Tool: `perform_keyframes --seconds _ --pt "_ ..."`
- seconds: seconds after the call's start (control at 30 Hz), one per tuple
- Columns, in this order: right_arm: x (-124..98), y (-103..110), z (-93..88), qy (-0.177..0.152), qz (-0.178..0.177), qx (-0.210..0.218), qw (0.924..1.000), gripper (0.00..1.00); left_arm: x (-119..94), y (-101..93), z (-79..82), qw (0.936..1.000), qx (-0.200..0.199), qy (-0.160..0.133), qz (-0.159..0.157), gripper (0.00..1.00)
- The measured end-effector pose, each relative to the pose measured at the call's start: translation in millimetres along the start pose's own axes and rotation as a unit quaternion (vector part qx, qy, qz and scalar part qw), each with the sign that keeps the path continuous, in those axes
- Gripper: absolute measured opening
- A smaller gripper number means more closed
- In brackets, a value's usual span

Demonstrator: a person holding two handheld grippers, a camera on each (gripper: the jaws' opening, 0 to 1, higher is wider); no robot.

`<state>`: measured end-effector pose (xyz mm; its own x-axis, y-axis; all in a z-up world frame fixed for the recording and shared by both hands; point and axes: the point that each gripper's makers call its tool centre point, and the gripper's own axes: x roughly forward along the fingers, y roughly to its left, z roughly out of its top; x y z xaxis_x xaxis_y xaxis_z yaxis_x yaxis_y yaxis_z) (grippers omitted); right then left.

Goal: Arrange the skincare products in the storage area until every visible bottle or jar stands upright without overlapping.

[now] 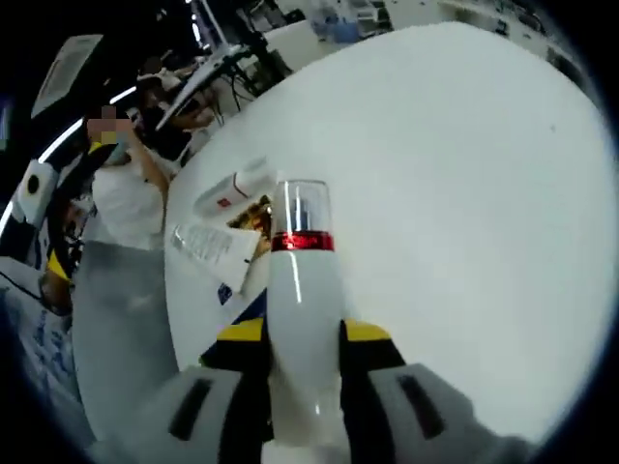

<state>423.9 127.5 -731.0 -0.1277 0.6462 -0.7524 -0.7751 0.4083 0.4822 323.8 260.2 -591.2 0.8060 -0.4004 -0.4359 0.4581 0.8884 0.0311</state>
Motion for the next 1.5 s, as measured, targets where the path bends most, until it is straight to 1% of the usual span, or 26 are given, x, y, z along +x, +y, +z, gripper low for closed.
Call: perform_keyframes --seconds 0.03,0.1,0.13,0.23,0.33,0.37,0.47,0.53,0.57,0.6,0.63,0.7,0.8,0.93,0.97,1.03,1.07,1.1,1.2,1.23,1.3,1.33,1.4,1.43,1.47,1.5 --pt "-1.8 2.3 -0.3 -0.017 0.013 0.019 0.9996 0.26 3.7 -0.3 1.4 1.0 0.003 0.001 -0.002 0.9" --pt "-5.0 3.0 0.0 -0.044 0.027 0.049 0.9974 0.26 9.2 -2.1 4.5 0.9999 0.001 -0.002 -0.012 0.9" --pt "-6.2 2.4 0.7 -0.055 0.03 0.057 0.9964 0.26 11.2 -3.4 6.0 0.9999 -0.001 -0.003 -0.016 0.89" --pt "-11.0 2.3 -0.5 -0.081 0.035 0.071 0.9936 0.26 19.3 -7.7 10.6 0.9994 -0.01 -0.006 -0.031 0.88" --pt "-15.5 6.4 -2.8 -0.104 0.038 0.079 0.9907 0.26 27.6 -11.0 13.9 0.9993 -0.013 -0.006 -0.035 0.87" --pt "-17.8 7.4 -3.5 -0.113 0.041 0.084 0.9891 0.26 29.9 -12.9 14.8 0.9991 -0.012 -0.007 -0.039 0.87" --pt "-23.6 12.5 -4.1 -0.138 0.045 0.094 0.9849 0.26 39.0 -22.5 18.5 0.9975 -0.029 -0.011 -0.064 0.84" --pt "-28.7 16.0 -2.5 -0.16 0.054 0.103 0.9802 0.26 44.3 -26.4 20.8 0.9966 -0.039 -0.014 -0.072 0.84" --pt "-30.8 17.8 -2.8 -0.166 0.058 0.107 0.9785 0.26 48.8 -23.8 22.2 0.9966 -0.04 -0.015 -0.071 0.84" --pt "-33.4 20.6 -3.5 -0.174 0.062 0.112 0.9765 0.26 52.6 -24.5 23.6 0.9966 -0.036 -0.016 -0.072 0.83" --pt "-35.3 21.4 -4.4 -0.178 0.059 0.111 0.976 0.26 54.7 -26.4 24.3 0.9964 -0.031 -0.016 -0.077 0.82" --pt "-38.5 24.7 -6.8 -0.185 0.056 0.109 0.9751 0.27 59.9 -29.4 25.7 0.9952 -0.041 -0.015 -0.088 0.78" --pt "-42.7 30.5 -8.8 -0.2 0.062 0.114 0.9712 0.27 68.4 -33.4 28.7 0.9934 -0.053 -0.019 -0.1 0.78" --pt "-46.4 38.6 -12.4 -0.213 0.067 0.114 0.968 0.27 83.5 -41.4 30.5 0.9886 -0.083 -0.017 -0.124 0.73" --pt "-47.6 41.8 -13.4 -0.219 0.071 0.115 0.9663 0.27 86.5 -44.3 31.5 0.9867 -0.094 -0.016 -0.132 0.73" --pt "-50.6 44.6 -14.3 -0.229 0.076 0.119 0.963 0.27 90.1 -47.6 32.9 0.9842 -0.104 -0.019 -0.142 0.72" --pt "-51.4 46.1 -15.0 -0.232 0.077 0.118 0.9623 0.27 93.0 -51.2 33.4 0.9814 -0.114 -0.019 -0.153 0.68" --pt "-52.8 48.7 -15.9 -0.237 0.078 0.118 0.9613 0.27 94.8 -54.2 32.9 0.9801 -0.121 -0.016 -0.156 0.66" --pt "-55.9 55.8 -17.2 -0.248 0.088 0.119 0.9574 0.27 107.2 -58.5 31.6 0.9771 -0.131 -0.012 -0.167 0.62" --pt "-56.9 58.2 -17.4 -0.252 0.092 0.12 0.9559 0.27 109.3 -63.9 31.2 0.9758 -0.134 -0.01 -0.172 0.62" --pt "-58.4 64.0 -18.6 -0.258 0.098 0.12 0.9535 0.27 115.7 -71.7 29.6 0.9706 -0.151 -0.005 -0.187 0.61" --pt "-58.8 66.9 -19.6 -0.26 0.1 0.118 0.953 0.27 118.7 -75.8 29.3 0.9662 -0.167 -0.001 -0.196 0.61" --pt "-60.7 71.8 -20.7 -0.266 0.104 0.117 0.9512 0.27 121.7 -79.3 29.5 0.963 -0.176 0.001 -0.204 0.58" --pt "-61.2 72.6 -20.8 -0.267 0.105 0.117 0.9507 0.27 123.0 -79.6 29.9 0.9635 -0.174 0.0 -0.203 0.57" --pt "-63.3 75.6 -20.9 -0.274 0.109 0.117 0.9484 0.27 124.6 -81.7 30.5 0.9637 -0.172 -0.001 -0.204 0.58" --pt "-64.8 77.5 -20.9 -0.278 0.112 0.116 0.9469 0.27 127.3 -79.8 30.8 0.9627 -0.175 -0.002 -0.207 0.58"
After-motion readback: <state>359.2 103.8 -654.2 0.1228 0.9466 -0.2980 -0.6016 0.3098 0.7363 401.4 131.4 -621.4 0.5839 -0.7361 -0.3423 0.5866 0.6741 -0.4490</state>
